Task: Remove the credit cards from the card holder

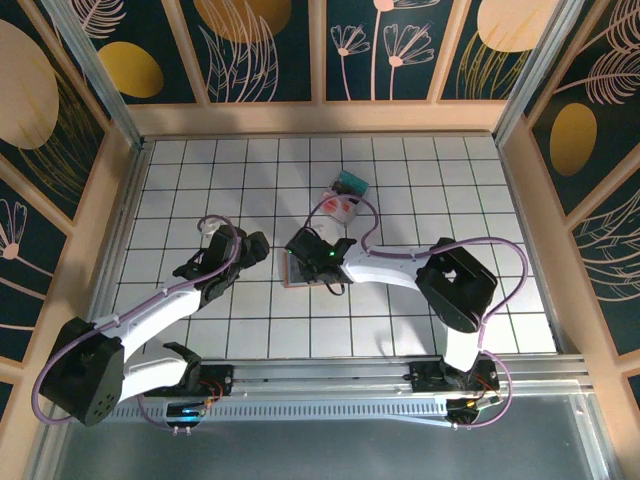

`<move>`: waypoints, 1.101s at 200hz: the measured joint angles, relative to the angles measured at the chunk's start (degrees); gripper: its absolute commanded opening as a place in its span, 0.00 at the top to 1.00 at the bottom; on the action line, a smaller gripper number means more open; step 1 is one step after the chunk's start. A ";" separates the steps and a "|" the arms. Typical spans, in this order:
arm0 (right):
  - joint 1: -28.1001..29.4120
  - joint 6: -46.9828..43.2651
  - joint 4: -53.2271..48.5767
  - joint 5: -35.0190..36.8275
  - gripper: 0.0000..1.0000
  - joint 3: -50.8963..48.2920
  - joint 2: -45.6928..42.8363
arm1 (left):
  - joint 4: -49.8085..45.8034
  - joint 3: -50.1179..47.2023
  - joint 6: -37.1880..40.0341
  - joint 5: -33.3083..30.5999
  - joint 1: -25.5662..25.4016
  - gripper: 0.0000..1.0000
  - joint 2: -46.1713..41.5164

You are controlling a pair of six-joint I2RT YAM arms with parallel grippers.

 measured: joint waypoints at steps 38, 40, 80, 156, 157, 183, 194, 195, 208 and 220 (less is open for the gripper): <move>-1.05 0.24 -0.98 1.60 0.66 -1.92 -1.88 | 0.07 0.37 0.35 0.63 -0.07 0.01 -0.04; -1.14 0.22 -0.98 1.70 0.66 -2.08 -2.01 | 0.04 0.37 0.39 0.63 -0.11 0.01 -0.04; -3.08 0.26 -0.96 2.05 0.65 -5.35 -4.50 | -0.04 2.78 1.07 -1.01 -4.15 0.01 2.71; -5.97 0.44 0.44 2.03 0.69 -10.97 -5.01 | 0.48 4.26 1.01 -2.40 -9.35 0.05 10.91; -6.01 0.42 0.50 2.03 0.69 -11.02 -5.01 | 0.48 4.20 0.96 -2.40 -9.35 0.05 10.93; -7.43 0.13 1.51 1.51 0.70 -11.08 -5.01 | 0.70 3.28 1.07 -1.99 -9.35 0.16 11.32; -8.17 -0.11 1.42 1.38 0.70 -10.97 -5.03 | 1.11 3.17 1.16 -1.36 -9.38 0.20 11.91; -8.20 -0.11 1.40 1.38 0.70 -10.97 -5.03 | 1.14 3.17 1.25 -1.31 -9.38 0.20 11.93; -8.72 -0.46 1.16 1.40 0.70 -10.51 -5.11 | 1.77 3.13 1.36 -0.57 -9.53 0.23 12.68; -8.87 -0.72 0.81 1.38 0.70 -9.90 -5.79 | 2.25 3.13 1.29 -0.09 -9.94 0.29 13.33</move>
